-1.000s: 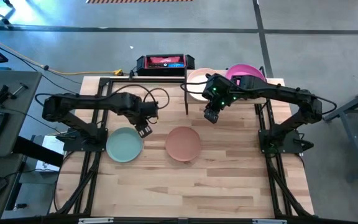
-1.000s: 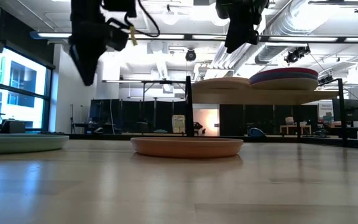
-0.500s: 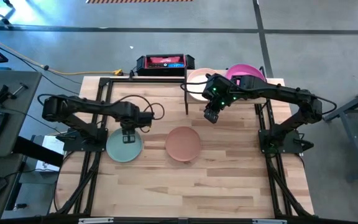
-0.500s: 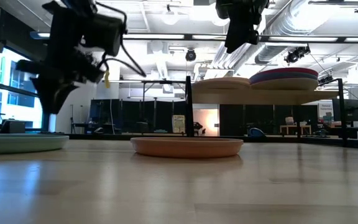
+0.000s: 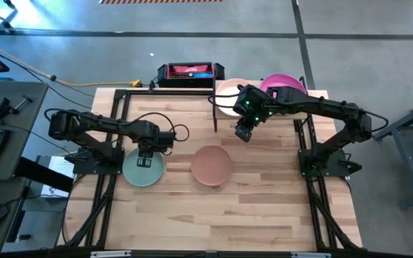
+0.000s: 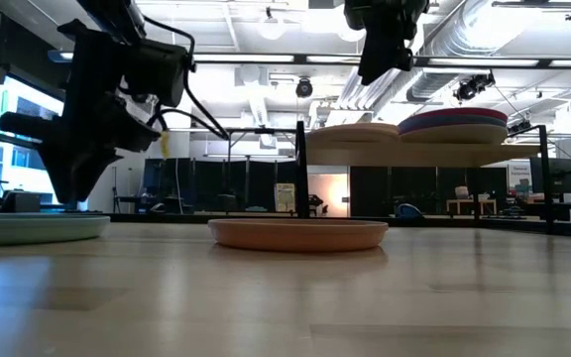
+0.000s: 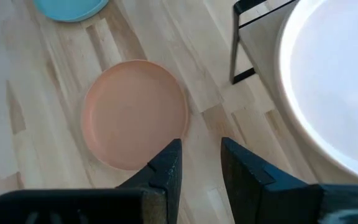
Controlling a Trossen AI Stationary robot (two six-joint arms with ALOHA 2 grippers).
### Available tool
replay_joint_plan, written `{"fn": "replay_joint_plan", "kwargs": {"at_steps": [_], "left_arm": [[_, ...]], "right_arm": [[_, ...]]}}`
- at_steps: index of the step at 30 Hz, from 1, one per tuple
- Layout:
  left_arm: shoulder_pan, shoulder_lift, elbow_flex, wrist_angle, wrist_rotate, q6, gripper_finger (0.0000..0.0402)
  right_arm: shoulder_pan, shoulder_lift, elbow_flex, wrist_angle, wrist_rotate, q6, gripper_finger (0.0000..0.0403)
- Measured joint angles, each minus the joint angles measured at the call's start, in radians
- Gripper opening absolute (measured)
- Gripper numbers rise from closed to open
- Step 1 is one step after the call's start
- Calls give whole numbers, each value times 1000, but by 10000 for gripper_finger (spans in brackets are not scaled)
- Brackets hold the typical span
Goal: Place and stack plates onto a shelf
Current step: Stack the light blue plate on top of the light orange plate on the shelf
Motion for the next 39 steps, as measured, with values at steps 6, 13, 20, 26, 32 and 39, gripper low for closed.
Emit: {"fn": "replay_joint_plan", "kwargs": {"at_steps": [6,13,20,26,32,39], "left_arm": [[0,-1,-28,31,0,61,129],[16,-1,-48,55,-20,74,129],[60,-1,-48,92,-56,101,129],[83,-1,-48,94,-46,144,129],[100,-1,-48,119,-46,170,129],[107,-1,-48,139,0,171,129]], "right_arm": [[0,0,0,1,27,0,90],[0,0,0,2,29,0,90],[0,0,0,3,28,3,90],[0,0,0,3,25,3,90],[0,0,0,3,25,3,90],[0,0,0,4,25,3,90]]}}
